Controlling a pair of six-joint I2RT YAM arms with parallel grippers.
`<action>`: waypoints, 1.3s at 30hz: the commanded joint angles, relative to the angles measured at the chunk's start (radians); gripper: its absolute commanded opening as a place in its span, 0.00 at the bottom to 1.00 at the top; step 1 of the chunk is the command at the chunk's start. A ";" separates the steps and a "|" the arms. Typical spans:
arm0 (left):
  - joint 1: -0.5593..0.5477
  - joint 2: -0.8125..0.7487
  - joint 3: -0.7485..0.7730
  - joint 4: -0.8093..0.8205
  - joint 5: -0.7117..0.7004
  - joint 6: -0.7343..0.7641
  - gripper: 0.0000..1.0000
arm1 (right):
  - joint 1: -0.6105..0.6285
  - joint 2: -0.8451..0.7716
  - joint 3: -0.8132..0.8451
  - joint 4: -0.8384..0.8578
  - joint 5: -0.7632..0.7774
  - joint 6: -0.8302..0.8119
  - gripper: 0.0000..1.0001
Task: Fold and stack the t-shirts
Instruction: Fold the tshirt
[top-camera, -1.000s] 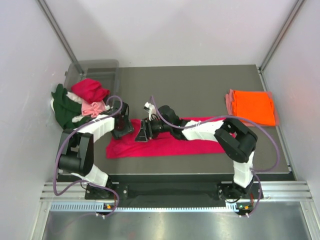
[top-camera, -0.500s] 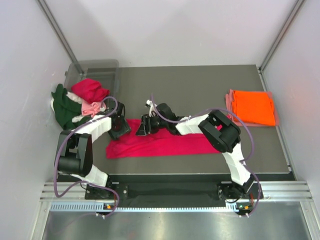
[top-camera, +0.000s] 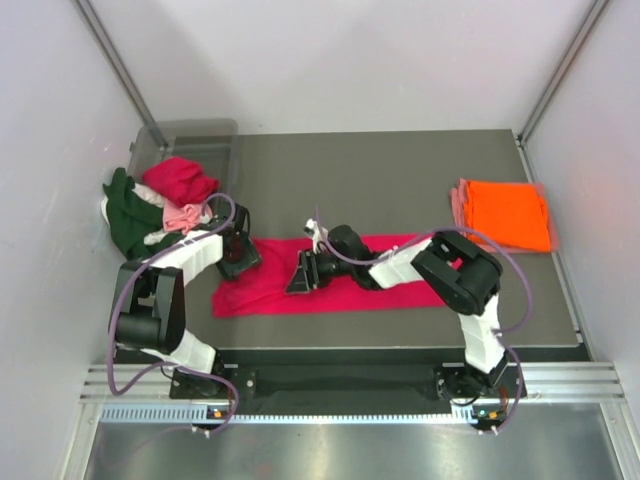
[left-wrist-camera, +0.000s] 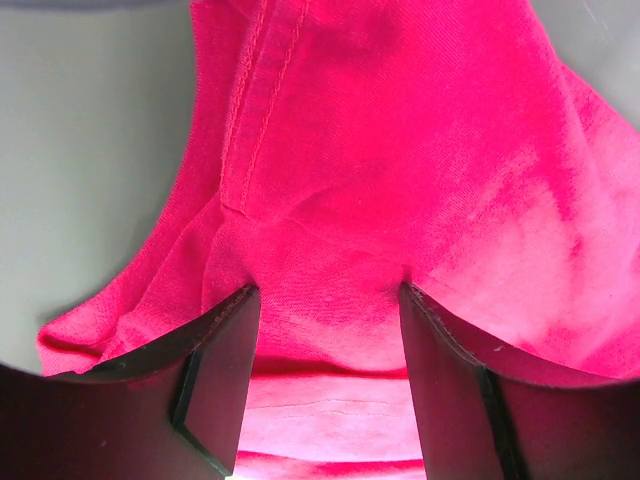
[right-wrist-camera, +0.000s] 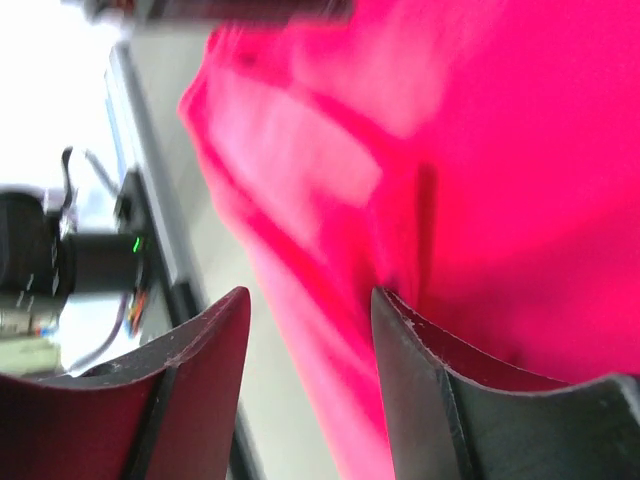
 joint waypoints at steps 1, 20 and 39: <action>0.007 -0.010 -0.025 -0.004 -0.021 -0.008 0.63 | 0.035 -0.123 -0.094 0.036 -0.065 -0.051 0.52; 0.007 -0.033 -0.028 -0.012 -0.049 -0.014 0.62 | 0.040 -0.220 -0.079 0.120 -0.059 -0.054 0.62; 0.017 -0.060 -0.049 -0.008 -0.026 -0.014 0.62 | 0.023 0.087 0.250 -0.044 0.075 -0.082 0.64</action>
